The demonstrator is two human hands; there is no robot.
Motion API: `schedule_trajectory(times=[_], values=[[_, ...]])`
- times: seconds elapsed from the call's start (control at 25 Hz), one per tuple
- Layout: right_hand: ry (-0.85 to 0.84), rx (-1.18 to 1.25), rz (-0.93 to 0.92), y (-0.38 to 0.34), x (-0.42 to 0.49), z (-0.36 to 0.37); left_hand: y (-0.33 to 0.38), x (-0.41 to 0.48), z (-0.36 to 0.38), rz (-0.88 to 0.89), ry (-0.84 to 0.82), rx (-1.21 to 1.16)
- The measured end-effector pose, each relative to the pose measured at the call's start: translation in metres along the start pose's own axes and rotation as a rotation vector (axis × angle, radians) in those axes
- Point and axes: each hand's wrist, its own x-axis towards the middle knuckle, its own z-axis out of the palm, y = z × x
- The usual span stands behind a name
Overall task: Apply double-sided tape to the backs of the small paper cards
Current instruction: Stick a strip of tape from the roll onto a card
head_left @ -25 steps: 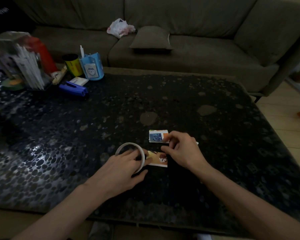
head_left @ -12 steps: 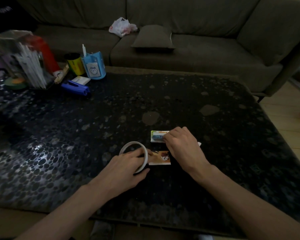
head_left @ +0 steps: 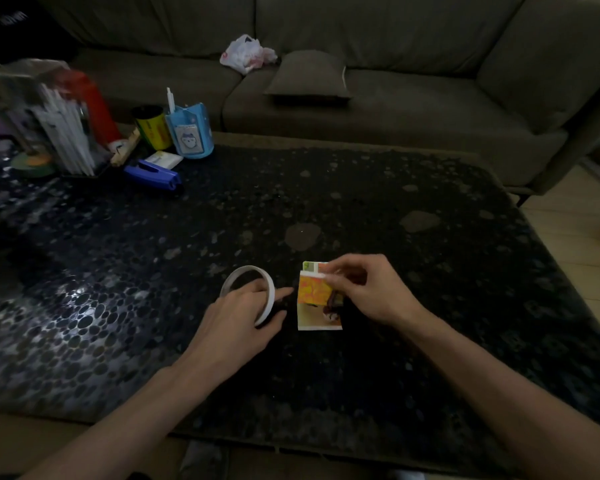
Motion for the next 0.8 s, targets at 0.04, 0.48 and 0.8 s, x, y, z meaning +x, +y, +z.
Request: schedule_trajectory(times=[0.04,0.48,0.8], values=[[-0.054,0.002,0.055,0.003,0.0,0.002,-0.001,-0.002,0.0,0.003,-0.006,0.002],[-0.051,-0.048,0.134,0.01,-0.004,0.008,-0.009,-0.015,-0.006,0.091,-0.208,0.157],[-0.087,-0.059,0.175,0.001,-0.004,0.013,-0.011,-0.017,-0.008,0.133,-0.229,0.162]])
